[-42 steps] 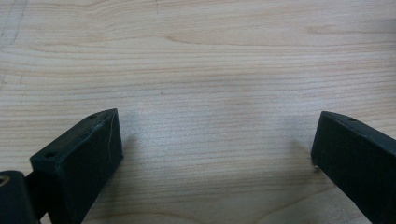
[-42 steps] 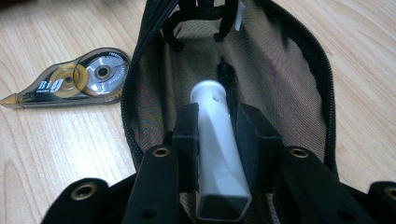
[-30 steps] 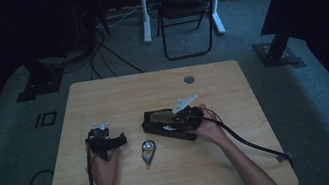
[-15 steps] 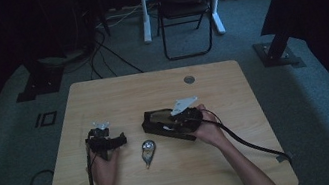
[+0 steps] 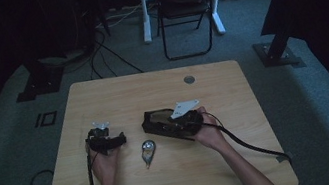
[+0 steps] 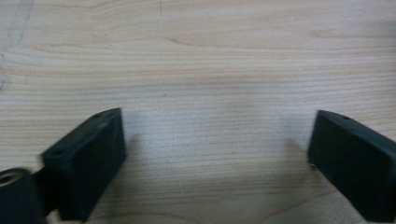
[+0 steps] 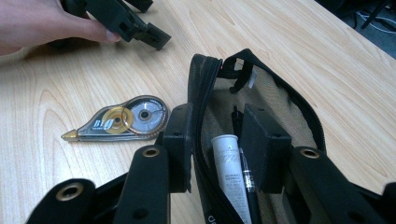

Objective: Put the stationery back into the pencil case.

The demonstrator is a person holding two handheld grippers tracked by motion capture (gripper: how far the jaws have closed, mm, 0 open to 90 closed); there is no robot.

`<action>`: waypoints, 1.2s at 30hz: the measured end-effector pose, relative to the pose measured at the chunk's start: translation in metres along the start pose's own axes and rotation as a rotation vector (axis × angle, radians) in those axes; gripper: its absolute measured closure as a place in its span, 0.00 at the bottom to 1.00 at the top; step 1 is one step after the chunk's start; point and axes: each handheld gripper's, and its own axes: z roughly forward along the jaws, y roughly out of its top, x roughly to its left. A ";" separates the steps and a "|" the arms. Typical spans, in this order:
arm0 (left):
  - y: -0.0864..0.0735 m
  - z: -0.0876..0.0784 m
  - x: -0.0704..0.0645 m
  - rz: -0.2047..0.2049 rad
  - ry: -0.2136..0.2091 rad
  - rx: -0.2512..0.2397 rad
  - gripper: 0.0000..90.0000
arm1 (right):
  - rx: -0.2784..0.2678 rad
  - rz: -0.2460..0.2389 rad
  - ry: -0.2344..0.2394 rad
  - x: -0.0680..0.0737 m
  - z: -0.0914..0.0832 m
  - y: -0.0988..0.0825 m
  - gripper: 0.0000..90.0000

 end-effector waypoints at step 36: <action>-0.016 -0.033 -0.049 0.194 -0.185 -0.017 0.41 | -0.033 -0.041 0.015 0.016 -0.012 0.001 0.71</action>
